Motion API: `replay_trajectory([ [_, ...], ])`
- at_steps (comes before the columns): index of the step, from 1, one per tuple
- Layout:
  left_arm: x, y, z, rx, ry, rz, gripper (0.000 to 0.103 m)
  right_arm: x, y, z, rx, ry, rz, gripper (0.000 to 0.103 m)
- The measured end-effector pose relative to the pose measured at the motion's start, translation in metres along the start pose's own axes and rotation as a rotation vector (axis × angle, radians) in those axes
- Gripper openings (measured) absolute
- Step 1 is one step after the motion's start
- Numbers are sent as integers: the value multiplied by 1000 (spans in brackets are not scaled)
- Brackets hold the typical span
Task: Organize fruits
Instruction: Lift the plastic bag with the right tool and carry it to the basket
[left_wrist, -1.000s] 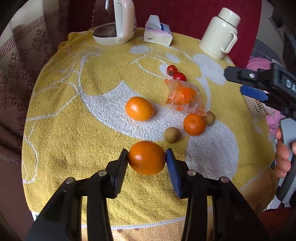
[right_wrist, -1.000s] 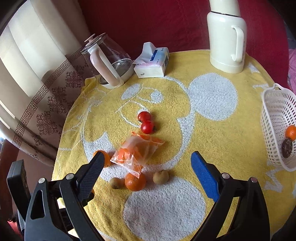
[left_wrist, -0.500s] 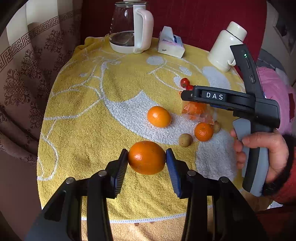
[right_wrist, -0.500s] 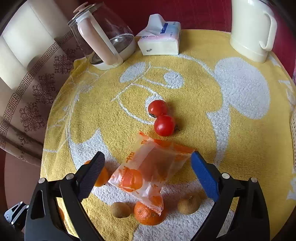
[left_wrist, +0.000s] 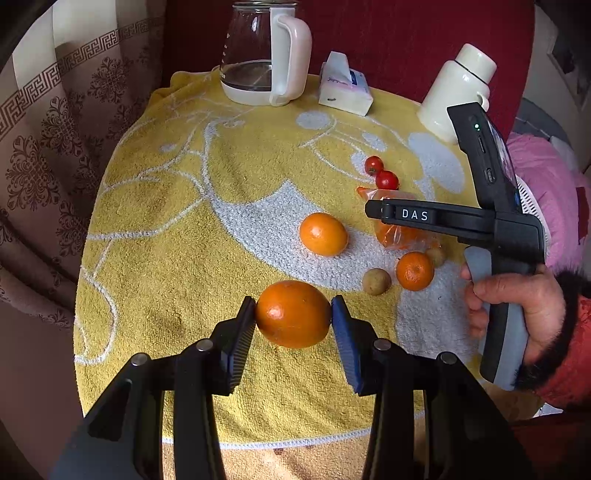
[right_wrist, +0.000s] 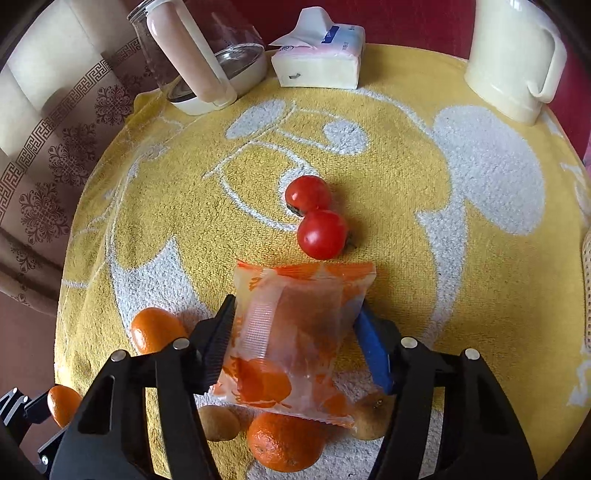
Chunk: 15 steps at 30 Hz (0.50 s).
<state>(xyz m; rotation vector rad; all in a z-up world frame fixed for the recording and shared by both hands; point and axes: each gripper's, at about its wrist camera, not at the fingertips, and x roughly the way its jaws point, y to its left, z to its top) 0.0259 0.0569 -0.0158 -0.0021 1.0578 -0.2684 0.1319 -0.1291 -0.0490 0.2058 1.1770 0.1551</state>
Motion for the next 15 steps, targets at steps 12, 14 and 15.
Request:
replay_trajectory([
  [12, -3, -10, 8, 7, -19, -13, 42, -36, -3, 3, -13, -64, 44, 56],
  [14, -4, -13, 9, 11, -23, -14, 42, -43, -5, 4, -7, -79, 49, 56],
  [15, -5, -14, 9, 12, -26, -14, 42, -46, -7, 5, -3, -86, 50, 56],
])
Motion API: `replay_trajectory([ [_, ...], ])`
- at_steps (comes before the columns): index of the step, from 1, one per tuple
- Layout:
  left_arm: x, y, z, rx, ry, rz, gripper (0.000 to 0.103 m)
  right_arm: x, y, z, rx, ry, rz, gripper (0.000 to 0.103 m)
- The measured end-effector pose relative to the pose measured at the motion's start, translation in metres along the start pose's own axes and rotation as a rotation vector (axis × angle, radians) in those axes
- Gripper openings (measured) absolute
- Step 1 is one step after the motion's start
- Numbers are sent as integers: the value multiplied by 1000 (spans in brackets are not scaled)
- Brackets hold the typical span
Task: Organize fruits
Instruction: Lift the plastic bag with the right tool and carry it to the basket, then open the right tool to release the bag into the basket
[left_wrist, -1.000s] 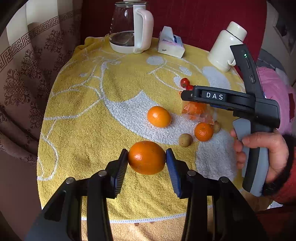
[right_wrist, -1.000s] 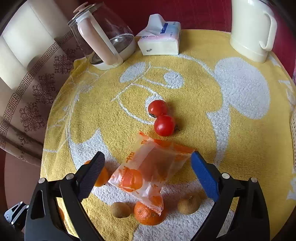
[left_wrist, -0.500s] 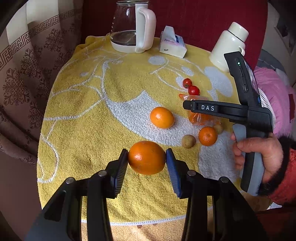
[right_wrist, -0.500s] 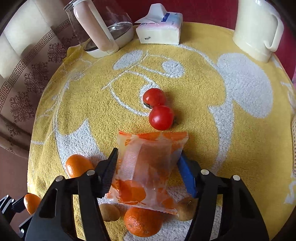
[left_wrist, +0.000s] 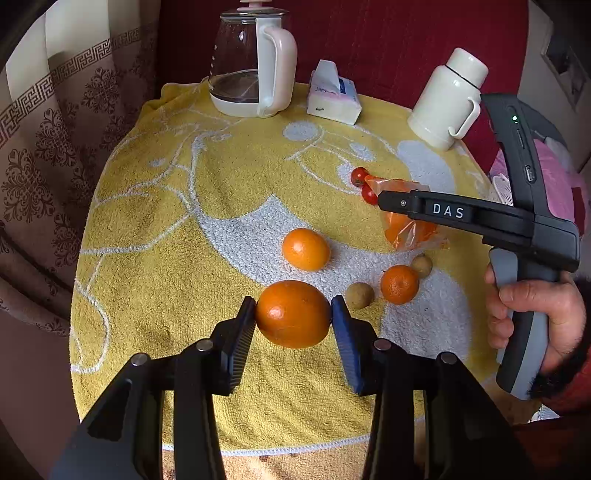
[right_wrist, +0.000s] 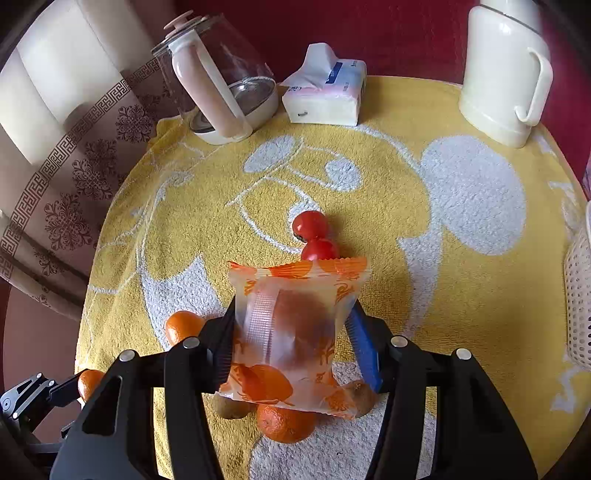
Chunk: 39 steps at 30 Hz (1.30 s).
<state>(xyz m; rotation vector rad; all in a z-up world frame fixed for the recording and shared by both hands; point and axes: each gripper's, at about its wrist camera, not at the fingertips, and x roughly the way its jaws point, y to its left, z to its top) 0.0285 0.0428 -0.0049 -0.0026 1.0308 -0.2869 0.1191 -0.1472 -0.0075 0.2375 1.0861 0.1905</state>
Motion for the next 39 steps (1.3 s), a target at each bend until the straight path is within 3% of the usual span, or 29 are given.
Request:
replay_trajectory([
  [17, -20, -41, 1, 30, -47, 3, 42, -75, -66, 2, 109, -136, -20, 56],
  [30, -41, -94, -3, 64, -98, 4, 42, -136, -171, -16, 233, -226, -130, 56],
  [39, -61, -123, -12, 56, -143, 35, 42, -140, -238, -25, 280, -214, -221, 56],
])
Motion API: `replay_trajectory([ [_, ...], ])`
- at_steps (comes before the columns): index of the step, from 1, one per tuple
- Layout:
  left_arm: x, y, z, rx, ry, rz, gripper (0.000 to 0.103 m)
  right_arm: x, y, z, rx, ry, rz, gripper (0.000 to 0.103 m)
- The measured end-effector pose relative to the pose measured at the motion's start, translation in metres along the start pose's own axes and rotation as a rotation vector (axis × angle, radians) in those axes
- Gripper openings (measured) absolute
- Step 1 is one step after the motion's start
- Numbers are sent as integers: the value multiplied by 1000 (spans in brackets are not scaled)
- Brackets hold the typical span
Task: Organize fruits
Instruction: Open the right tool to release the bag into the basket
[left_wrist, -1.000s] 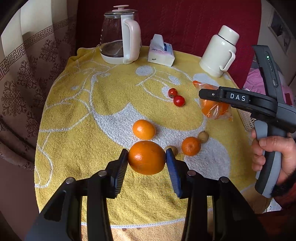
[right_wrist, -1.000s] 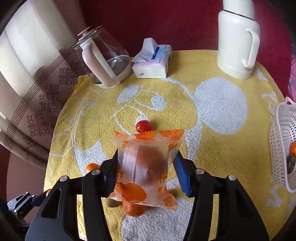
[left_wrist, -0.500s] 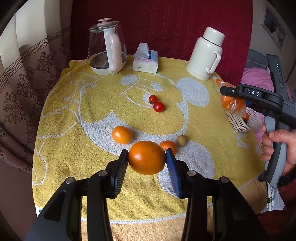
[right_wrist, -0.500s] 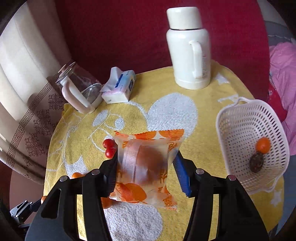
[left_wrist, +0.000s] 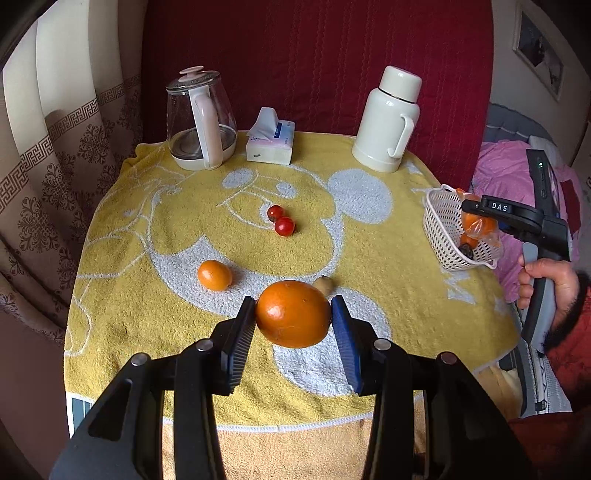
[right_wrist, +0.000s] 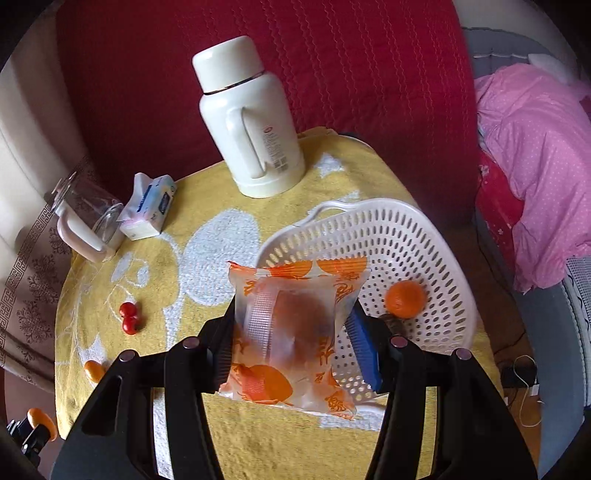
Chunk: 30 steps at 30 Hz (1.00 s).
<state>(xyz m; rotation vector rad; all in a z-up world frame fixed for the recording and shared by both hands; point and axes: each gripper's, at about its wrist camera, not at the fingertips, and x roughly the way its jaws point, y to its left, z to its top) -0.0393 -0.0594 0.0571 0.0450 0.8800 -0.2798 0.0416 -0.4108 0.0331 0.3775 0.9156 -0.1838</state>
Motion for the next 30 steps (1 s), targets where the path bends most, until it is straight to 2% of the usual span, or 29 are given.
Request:
replay_trajectory([
  [6, -15, -12, -9, -31, -20, 36, 42, 19, -22, 8, -19, 37, -24, 56],
  [15, -34, -21, -27, -94, -38, 96, 42, 42, -26, 21, -66, 70, -25, 57],
  [16, -36, -22, -28, -99, -41, 102, 42, 43, -25, 22, -68, 75, -15, 58],
  [18, -39, -23, -30, -108, -47, 109, 42, 42, -23, 24, -75, 66, 2, 67],
  [20, -40, -26, -29, -113, -52, 115, 42, 37, -19, 27, -83, 42, 13, 83],
  [30, -32, -51, -18, -68, -58, 89, 42, 1, -34, 33, -49, -14, 82, 83],
])
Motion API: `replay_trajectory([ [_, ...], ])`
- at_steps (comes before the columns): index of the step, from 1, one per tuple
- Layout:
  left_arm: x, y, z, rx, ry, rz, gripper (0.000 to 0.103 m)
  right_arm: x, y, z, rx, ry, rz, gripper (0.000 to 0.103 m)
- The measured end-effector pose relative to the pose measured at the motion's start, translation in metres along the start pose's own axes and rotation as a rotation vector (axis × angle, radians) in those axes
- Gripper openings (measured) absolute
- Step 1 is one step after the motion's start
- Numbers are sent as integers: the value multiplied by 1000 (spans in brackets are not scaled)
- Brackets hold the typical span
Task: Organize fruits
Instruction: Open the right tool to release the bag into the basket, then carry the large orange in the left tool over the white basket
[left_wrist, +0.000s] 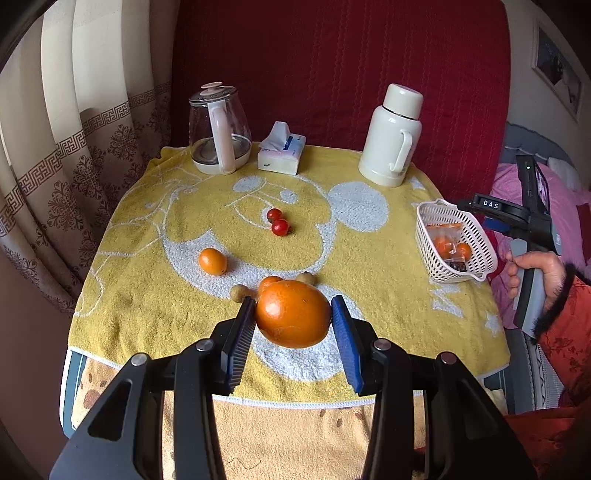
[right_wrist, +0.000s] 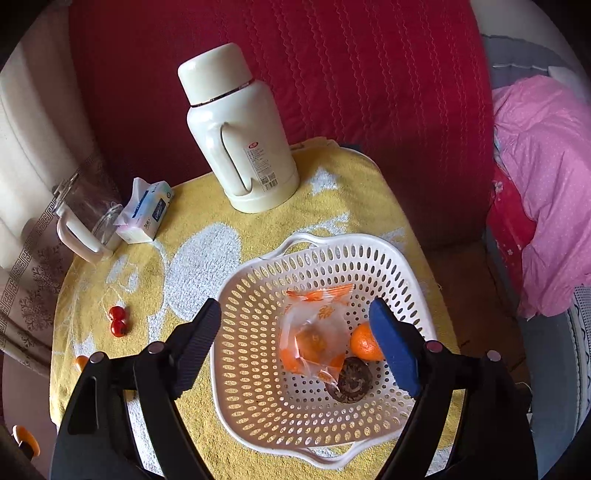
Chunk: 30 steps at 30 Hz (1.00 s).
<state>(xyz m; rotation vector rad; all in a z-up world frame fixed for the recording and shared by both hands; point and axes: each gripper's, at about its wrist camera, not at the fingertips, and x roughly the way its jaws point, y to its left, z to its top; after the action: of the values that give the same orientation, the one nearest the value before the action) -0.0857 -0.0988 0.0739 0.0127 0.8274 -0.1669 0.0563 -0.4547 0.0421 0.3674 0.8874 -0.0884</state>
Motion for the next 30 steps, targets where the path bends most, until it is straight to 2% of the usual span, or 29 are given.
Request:
replay_trajectory([
  [13, 26, -67, 35, 133, -20, -123, 42, -69, -57, -17, 60, -99, -32, 83],
  [21, 52, -125, 68, 226, -26, -223, 42, -98, -87, -30, 110, -117, -35, 83],
  [30, 101, -184, 85, 287, 46, -322, 42, -105, -105, -45, 150, -91, -42, 83],
])
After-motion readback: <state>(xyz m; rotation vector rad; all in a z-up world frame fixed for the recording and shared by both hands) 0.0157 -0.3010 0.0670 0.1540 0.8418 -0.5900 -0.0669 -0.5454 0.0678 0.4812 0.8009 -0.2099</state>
